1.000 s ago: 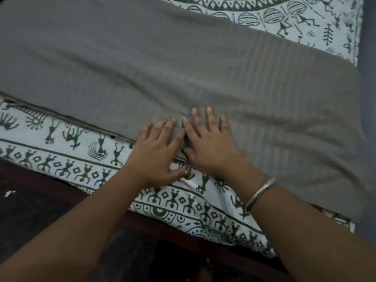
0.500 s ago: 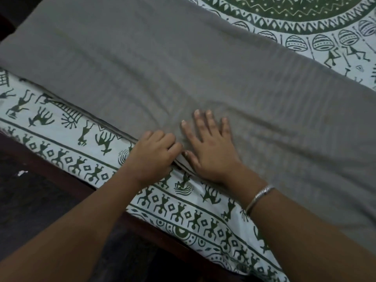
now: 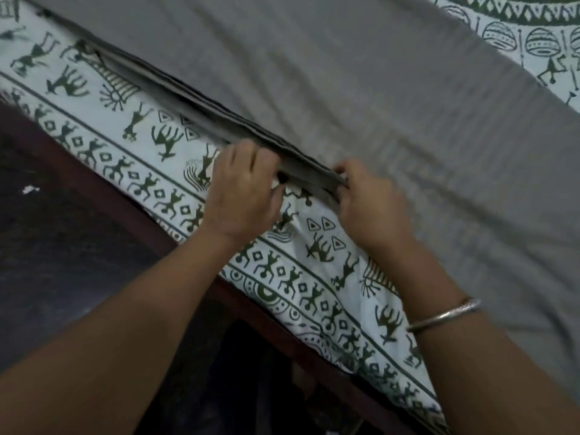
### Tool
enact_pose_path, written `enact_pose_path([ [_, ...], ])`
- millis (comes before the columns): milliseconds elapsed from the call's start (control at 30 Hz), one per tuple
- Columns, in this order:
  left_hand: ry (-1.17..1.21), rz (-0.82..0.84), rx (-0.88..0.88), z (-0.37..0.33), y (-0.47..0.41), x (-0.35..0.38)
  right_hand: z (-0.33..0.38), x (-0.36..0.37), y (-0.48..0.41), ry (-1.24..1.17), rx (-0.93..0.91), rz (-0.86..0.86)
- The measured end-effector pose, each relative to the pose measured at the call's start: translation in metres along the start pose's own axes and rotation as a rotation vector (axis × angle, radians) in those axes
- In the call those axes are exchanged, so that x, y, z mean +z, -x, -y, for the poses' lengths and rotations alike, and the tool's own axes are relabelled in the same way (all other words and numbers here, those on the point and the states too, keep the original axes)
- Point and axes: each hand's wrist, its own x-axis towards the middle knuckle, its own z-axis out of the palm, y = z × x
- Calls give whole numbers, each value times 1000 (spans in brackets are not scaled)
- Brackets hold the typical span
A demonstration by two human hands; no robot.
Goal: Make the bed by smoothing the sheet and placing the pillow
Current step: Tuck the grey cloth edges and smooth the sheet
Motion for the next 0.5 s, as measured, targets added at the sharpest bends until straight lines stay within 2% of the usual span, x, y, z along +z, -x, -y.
enact_pose_path([
  [67, -176, -47, 31, -7, 2, 2, -1, 0, 4, -78, -63, -13],
  [167, -281, -113, 36, -14, -9, 8, -1, 5, 11, 9, -143, 22],
  [267, -362, -57, 173, -11, -11, 13, -2, 11, 18, 108, -113, 97],
  [367, -376, 14, 257, -9, -6, 9, -3, 10, 23, 90, -112, 65],
  [400, -359, 1, 199, -11, -6, 5, -4, 7, 23, 68, -123, 53],
  [500, -172, -94, -178, -22, -12, -6, -11, -5, 23, -148, -106, 50],
])
